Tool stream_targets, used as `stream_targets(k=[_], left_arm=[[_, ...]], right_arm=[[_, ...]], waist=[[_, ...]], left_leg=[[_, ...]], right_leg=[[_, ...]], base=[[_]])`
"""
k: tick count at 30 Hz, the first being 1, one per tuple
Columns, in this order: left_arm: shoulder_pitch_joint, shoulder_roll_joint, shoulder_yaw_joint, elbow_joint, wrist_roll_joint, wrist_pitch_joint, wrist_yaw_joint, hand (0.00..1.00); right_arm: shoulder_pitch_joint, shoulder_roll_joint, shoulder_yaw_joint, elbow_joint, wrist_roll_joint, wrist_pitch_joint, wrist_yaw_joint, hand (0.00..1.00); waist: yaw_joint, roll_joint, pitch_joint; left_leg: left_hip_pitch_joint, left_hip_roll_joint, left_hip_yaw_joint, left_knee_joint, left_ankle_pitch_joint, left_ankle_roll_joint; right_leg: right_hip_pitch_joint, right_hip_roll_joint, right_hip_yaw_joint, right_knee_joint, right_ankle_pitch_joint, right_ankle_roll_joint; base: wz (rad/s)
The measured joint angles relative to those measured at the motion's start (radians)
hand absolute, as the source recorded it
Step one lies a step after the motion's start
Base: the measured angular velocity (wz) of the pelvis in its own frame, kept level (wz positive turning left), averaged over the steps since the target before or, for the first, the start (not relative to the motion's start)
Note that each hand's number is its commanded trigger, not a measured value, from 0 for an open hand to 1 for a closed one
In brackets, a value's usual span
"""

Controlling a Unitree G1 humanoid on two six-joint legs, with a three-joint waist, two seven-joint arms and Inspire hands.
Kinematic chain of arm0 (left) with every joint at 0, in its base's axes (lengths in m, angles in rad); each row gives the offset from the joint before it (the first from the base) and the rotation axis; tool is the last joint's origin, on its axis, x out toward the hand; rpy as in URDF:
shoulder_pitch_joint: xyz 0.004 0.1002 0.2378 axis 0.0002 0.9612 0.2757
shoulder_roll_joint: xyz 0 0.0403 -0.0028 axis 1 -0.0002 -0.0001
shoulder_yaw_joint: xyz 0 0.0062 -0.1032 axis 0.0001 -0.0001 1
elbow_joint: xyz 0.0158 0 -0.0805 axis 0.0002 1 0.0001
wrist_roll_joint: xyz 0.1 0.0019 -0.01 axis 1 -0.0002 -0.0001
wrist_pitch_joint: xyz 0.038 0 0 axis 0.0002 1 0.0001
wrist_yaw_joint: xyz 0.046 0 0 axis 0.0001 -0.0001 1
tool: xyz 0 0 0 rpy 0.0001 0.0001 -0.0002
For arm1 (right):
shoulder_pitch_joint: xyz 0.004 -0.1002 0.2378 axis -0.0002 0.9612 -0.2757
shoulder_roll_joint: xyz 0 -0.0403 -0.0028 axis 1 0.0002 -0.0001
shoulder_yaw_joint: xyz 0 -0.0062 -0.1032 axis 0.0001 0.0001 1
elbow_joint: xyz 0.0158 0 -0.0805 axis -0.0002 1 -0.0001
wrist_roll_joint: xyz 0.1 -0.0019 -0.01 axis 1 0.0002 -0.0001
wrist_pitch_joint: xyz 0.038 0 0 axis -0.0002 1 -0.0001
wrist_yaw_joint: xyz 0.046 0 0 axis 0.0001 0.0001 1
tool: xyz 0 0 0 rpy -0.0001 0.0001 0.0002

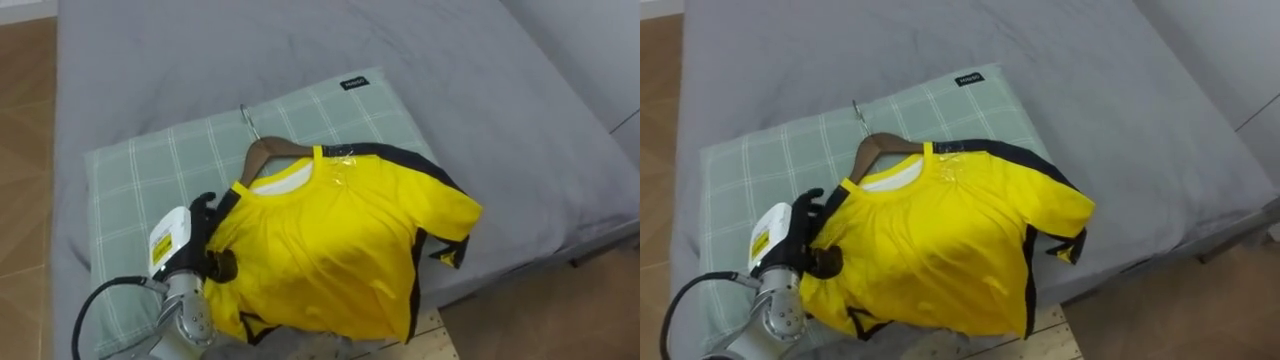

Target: Hang clothes

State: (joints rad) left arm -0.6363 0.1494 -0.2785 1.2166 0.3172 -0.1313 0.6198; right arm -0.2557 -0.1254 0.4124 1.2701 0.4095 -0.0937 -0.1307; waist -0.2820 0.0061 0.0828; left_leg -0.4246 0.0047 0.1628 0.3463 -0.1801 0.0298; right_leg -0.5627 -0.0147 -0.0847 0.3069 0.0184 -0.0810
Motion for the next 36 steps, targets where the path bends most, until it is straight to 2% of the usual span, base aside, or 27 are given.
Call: stream_targets(k=[18, 28, 36], left_arm=[[-0.002, -0.002, -0.002, 0.003, -0.003, 0.000, -0.004, 1.00], [-0.001, -0.001, -0.002, 0.003, -0.012, 0.000, -0.018, 1.00], [0.000, 0.000, -0.002, 0.003, -0.031, -0.001, -0.027, 1.00]], right_arm=[[0.003, 0.004, 0.001, 0.000, 0.021, -0.002, -0.010, 0.00], [0.003, 0.004, 0.001, 0.001, 0.024, -0.002, -0.010, 0.00], [0.008, 0.004, -0.001, 0.001, 0.030, -0.002, -0.009, 0.00]], waist=[[-0.015, 0.001, -0.0011], [-0.015, -0.004, -0.0068], [-0.017, -0.006, -0.0079]], left_leg=[[0.004, 0.000, 0.006, 0.002, 0.000, 0.000], [0.007, -0.001, 0.006, 0.002, 0.001, 0.000], [0.007, 0.001, 0.006, 0.009, -0.001, 0.002]], right_leg=[[0.001, -0.001, 0.002, 0.003, 0.001, -0.001], [0.003, -0.001, 0.002, 0.005, 0.001, -0.001], [0.007, -0.001, 0.002, 0.004, 0.000, 0.001]], base=[[0.00], [0.00], [0.00]])
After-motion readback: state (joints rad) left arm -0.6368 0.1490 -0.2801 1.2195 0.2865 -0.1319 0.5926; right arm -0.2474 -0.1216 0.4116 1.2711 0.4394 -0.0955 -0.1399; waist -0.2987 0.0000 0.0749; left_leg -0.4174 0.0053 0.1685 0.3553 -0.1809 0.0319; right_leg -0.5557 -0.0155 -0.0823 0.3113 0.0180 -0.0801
